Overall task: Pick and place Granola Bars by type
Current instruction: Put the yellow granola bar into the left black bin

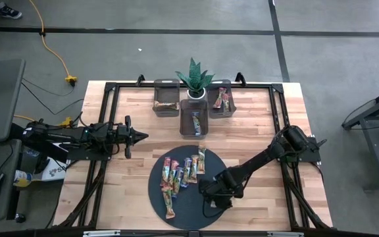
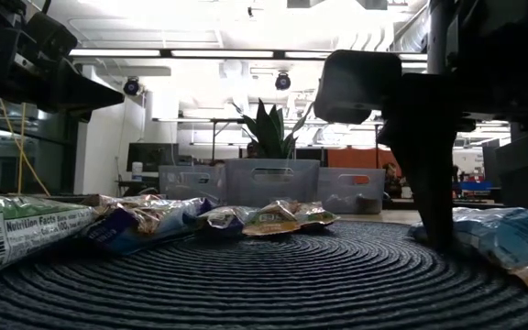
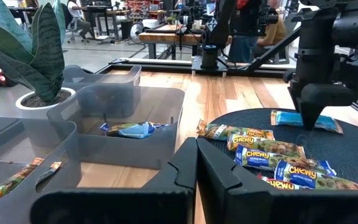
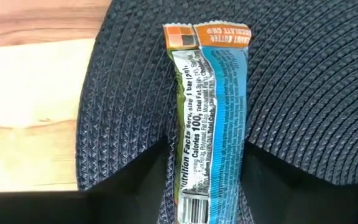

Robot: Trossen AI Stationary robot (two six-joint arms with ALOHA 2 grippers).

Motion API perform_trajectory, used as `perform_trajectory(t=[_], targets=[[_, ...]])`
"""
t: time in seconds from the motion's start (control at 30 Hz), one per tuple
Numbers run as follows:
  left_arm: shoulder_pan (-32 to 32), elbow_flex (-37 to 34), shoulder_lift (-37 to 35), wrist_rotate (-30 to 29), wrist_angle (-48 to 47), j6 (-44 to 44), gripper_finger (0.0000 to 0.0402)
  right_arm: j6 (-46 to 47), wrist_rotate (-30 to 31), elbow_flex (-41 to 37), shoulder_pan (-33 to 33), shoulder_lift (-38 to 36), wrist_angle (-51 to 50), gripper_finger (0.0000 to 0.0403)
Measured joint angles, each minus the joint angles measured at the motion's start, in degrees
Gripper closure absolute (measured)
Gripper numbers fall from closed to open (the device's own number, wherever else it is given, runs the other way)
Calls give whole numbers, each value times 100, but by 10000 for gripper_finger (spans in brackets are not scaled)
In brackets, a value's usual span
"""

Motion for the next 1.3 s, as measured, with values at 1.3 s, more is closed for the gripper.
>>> perform_trajectory(t=[1.3], targets=[[2, 2, 0, 0, 0, -2, 400, 2644, 552, 2287, 24, -72, -243, 321]])
